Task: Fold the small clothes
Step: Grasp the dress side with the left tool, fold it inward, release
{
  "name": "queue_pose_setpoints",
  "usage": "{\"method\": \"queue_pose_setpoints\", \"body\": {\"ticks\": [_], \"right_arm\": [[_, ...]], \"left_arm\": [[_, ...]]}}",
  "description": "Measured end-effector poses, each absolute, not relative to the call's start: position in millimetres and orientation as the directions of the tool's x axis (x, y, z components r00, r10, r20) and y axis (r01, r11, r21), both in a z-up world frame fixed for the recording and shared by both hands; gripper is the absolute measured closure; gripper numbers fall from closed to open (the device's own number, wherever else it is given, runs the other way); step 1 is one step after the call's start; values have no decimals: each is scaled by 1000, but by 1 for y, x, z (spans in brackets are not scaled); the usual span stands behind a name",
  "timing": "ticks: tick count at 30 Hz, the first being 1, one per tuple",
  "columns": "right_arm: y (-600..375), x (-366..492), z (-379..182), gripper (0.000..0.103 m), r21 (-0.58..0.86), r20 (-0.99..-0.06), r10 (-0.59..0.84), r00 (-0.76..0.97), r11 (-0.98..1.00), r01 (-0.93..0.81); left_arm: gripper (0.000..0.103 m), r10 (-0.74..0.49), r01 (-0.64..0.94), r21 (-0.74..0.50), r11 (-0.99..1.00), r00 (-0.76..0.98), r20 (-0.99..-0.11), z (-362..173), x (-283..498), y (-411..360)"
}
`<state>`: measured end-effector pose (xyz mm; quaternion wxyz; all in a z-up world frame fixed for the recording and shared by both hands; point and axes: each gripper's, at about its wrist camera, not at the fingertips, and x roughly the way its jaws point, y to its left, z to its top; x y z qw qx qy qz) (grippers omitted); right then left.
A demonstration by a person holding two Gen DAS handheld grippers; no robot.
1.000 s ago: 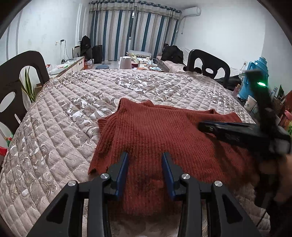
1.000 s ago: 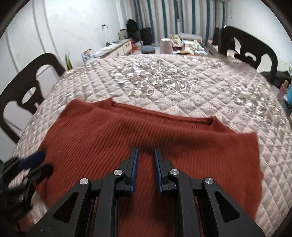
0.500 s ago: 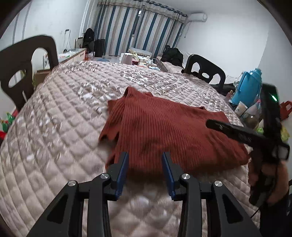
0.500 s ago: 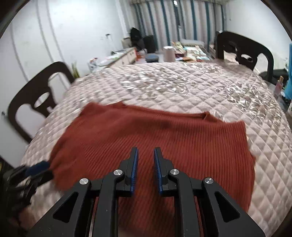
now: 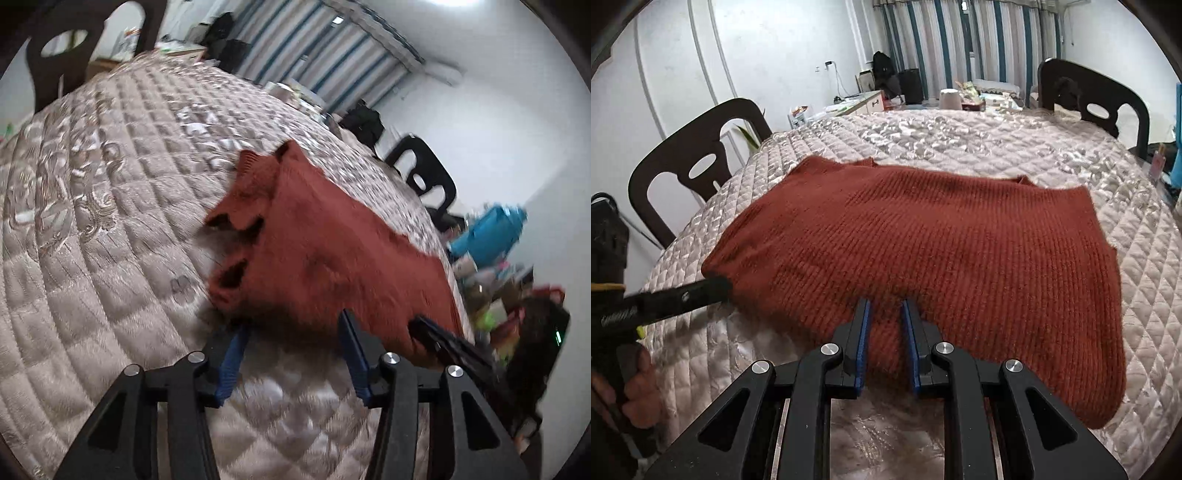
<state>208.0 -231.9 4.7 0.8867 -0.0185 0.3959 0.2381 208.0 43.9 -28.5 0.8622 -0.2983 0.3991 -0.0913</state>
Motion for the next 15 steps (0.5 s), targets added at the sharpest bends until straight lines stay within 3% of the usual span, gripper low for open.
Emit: {"method": "queue_pose_setpoints", "body": {"ticks": [6,7,8,9,15], "right_arm": [[-221,211,7,85,129,-703,397,590,887,-443],[-220,216,1,85,126,-719,389,576,888,-442],[-221,217,0,85,137,-710,398,582,888,-440],[-223,217,1,85,151,-708,404,579,888,-434],[-248,200,10,85,205,-677,423,603,895,-397]], "left_arm": [[54,-373,-115,-607,786,695,-615,-29,223,45],[61,-363,-116,-596,795,695,-620,-28,226,43],[79,-362,-112,-582,805,685,-632,-27,231,40],[85,-368,-102,-578,809,679,-635,-25,234,38],[91,-375,54,-501,863,733,-568,27,235,13]]}}
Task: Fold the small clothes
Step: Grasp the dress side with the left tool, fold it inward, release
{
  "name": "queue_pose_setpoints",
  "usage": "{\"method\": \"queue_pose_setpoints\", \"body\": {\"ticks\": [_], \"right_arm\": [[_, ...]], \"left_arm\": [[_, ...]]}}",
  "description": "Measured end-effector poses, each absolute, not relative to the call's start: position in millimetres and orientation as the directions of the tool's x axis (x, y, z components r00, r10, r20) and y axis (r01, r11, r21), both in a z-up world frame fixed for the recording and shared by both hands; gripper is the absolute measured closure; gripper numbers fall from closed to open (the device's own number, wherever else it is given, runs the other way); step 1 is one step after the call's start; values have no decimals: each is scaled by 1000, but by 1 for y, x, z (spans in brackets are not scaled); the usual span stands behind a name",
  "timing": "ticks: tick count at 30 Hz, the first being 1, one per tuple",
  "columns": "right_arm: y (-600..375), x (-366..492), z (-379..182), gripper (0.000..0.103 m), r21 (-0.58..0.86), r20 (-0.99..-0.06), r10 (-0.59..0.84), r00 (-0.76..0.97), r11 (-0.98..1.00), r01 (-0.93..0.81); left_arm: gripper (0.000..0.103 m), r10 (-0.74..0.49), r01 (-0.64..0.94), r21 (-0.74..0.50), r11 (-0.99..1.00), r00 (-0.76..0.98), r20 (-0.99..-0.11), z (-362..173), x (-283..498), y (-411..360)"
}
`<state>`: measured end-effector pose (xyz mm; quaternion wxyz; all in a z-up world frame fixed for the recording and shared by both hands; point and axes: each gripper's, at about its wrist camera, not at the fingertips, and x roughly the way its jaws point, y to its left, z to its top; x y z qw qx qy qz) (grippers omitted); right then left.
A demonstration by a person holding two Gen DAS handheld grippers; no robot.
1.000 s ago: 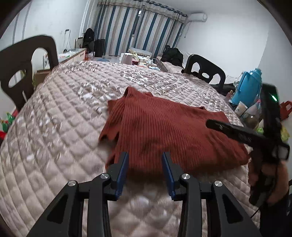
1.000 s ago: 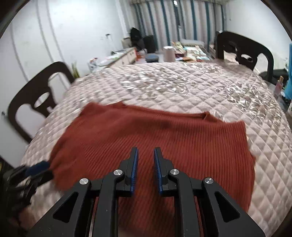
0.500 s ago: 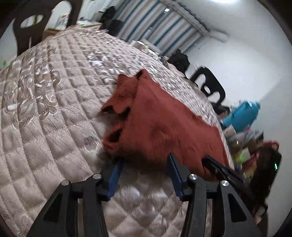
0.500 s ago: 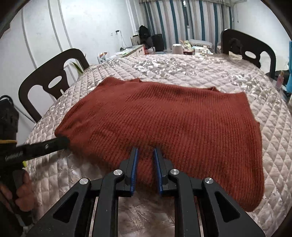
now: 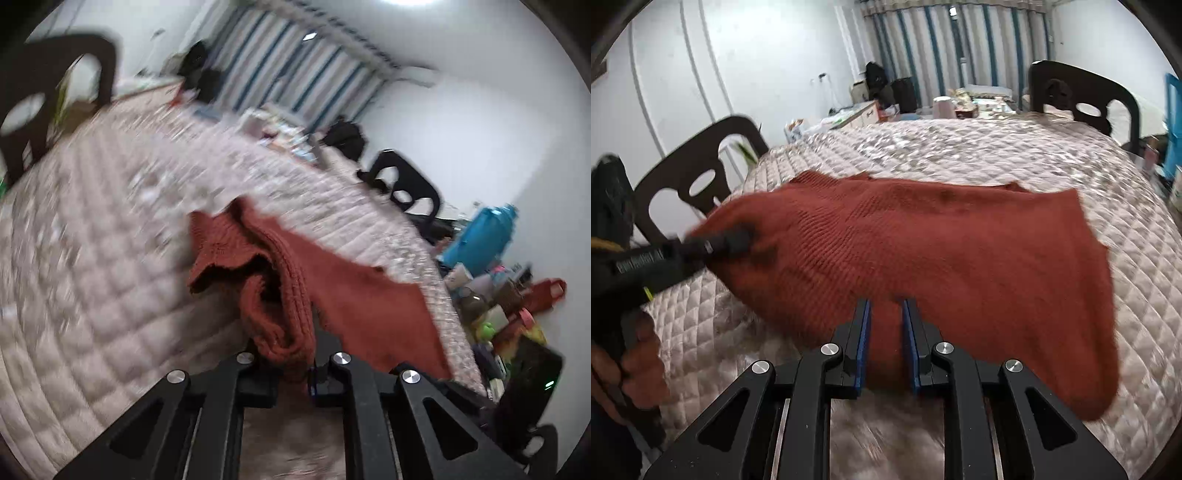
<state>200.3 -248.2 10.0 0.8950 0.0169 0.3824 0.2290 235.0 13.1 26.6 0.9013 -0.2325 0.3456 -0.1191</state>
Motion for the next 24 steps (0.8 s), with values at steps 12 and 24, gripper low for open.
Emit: {"method": "queue_pose_setpoints", "body": {"ticks": [12,24], "right_arm": [[-370,149,22,85,366,-587,323,742,924,-113],[-407,145,20,85,368,-588,270,762,929,-45]], "left_arm": [[91,-569,491,-302,817,600,-563,67,251,-150],[75,-643,593,-325,737,468,-606,33,234,-185]]}}
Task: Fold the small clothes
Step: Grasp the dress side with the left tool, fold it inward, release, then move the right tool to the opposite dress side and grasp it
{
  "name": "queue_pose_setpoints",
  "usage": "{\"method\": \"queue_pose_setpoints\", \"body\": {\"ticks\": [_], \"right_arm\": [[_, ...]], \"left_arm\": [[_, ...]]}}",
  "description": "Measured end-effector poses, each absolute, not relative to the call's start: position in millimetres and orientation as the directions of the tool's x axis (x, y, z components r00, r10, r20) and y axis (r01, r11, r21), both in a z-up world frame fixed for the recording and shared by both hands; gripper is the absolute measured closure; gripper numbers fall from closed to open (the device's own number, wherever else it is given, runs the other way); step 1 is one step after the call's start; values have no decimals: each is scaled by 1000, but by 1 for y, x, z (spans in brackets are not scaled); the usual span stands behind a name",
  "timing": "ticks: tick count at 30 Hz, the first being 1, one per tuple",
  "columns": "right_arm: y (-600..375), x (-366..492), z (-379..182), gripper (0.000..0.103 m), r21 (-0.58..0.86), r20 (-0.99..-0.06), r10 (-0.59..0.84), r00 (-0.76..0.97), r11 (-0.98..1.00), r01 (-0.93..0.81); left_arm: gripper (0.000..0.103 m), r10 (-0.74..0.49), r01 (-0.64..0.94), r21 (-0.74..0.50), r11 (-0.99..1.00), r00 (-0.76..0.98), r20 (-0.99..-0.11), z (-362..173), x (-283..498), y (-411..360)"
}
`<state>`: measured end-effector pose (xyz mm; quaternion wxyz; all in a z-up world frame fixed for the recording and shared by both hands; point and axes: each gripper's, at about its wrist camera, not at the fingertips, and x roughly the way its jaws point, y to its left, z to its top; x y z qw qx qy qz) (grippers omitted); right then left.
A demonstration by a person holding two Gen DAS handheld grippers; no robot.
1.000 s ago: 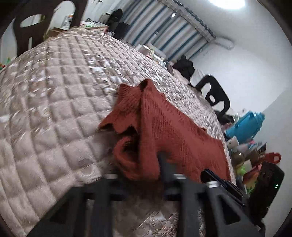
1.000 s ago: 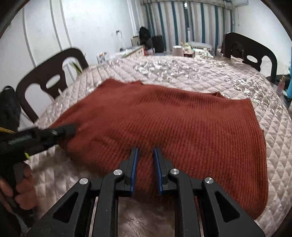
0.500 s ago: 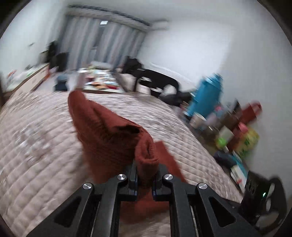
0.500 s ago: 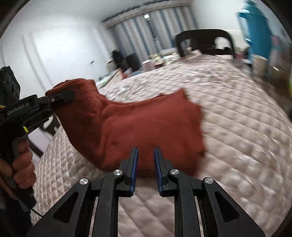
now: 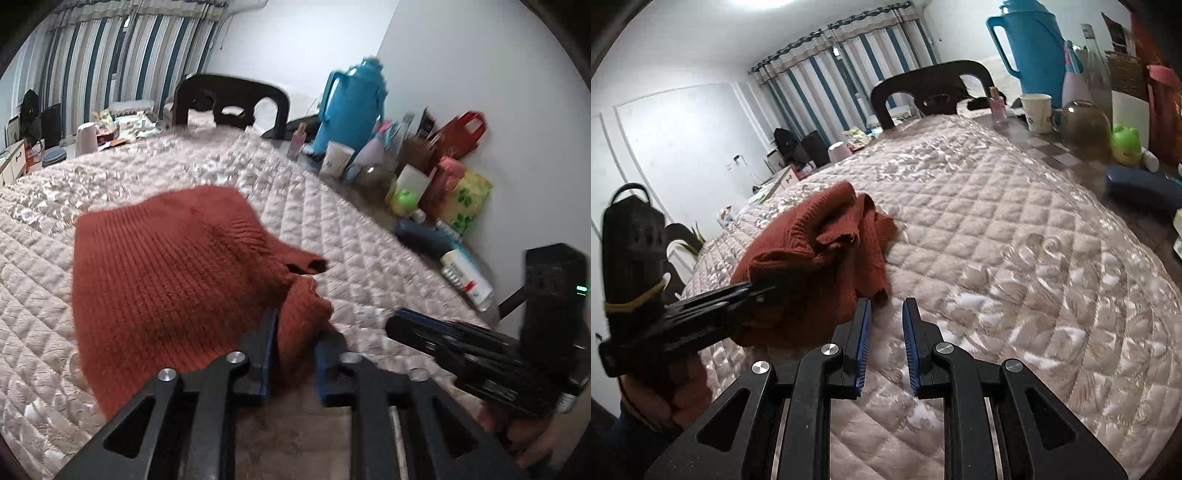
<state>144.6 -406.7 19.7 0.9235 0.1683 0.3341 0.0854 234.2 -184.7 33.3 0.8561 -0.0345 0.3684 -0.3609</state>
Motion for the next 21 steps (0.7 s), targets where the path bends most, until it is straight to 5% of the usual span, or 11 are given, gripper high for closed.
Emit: {"method": "queue_pose_setpoints", "body": {"ticks": [5,15,21], "right_arm": [[-400,150,35,85,357,-546,286,787,930,-91],[-340,194,61,85,280,-484,404,776,912,-300],[-334,246,23,90,258,-609,369,702,929,-264]], "left_arm": [[53,-682,591,-360,722,518,-517,54,216,-154],[53,-421,358,-229,905,683,-597,42,260,-130],[53,-391,341,-205,917,674,-627,23,269,-136]]}}
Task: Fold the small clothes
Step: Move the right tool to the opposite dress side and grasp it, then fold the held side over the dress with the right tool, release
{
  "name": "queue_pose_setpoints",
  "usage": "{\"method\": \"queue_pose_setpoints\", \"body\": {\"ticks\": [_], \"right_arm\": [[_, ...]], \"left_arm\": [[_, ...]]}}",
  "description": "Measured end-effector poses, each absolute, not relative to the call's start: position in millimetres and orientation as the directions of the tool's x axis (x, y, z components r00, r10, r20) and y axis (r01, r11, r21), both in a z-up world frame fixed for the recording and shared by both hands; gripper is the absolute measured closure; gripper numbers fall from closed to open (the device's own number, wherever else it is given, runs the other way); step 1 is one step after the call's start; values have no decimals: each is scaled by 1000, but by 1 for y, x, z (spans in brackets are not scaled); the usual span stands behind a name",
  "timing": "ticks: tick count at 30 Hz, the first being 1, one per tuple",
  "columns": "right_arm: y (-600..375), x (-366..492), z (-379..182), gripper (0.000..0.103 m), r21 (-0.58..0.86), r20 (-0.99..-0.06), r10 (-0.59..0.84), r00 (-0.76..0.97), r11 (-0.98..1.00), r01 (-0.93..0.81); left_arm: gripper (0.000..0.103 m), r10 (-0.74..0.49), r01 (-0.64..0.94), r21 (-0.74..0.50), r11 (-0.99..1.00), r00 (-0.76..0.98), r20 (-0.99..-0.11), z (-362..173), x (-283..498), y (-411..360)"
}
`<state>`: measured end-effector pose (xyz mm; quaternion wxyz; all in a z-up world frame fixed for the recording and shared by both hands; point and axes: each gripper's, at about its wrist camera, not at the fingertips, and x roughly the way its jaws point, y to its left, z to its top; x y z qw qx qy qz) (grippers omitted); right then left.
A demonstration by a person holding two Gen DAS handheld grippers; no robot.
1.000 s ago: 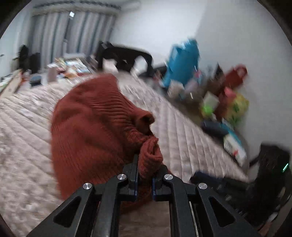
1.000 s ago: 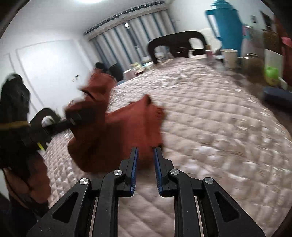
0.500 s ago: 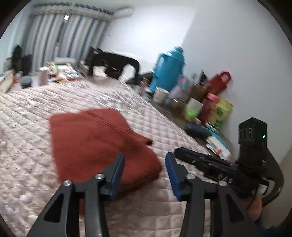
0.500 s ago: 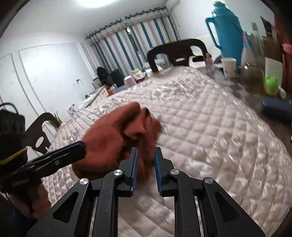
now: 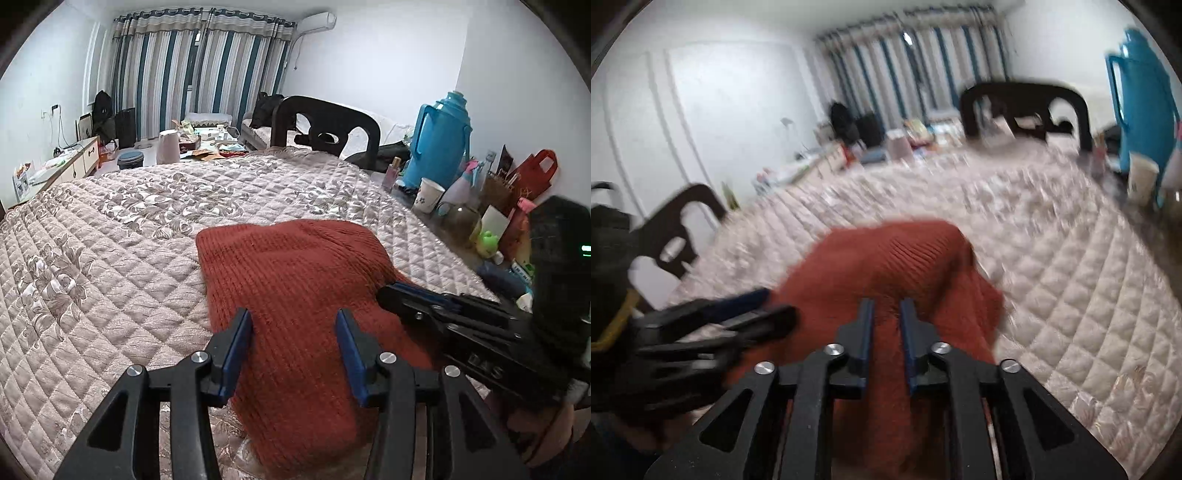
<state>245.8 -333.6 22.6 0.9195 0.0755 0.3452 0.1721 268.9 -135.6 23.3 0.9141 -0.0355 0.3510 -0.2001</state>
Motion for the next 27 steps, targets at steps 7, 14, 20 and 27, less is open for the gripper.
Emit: {"method": "queue_pose_setpoints", "body": {"ticks": [7,14,20,27], "right_arm": [[-351,245,11,92,334,-582,418,698,905,-264],[-353,234,32,64,292,-597,375,710,925,-243],[-369,230,31,50,315,-594,369,715,924,-215],[-386,244,2,34,453,-628,441,642,877,-159]], "left_arm": [[53,-382,354,-175,919,681,-624,18,266,-140],[52,-381,343,-187,921,684,-622,32,263,-122],[47,-361,293,-214,932,683,-635,27,274,-106],[36,-433,289,-322,901,623,-651,6,287,-102]]}}
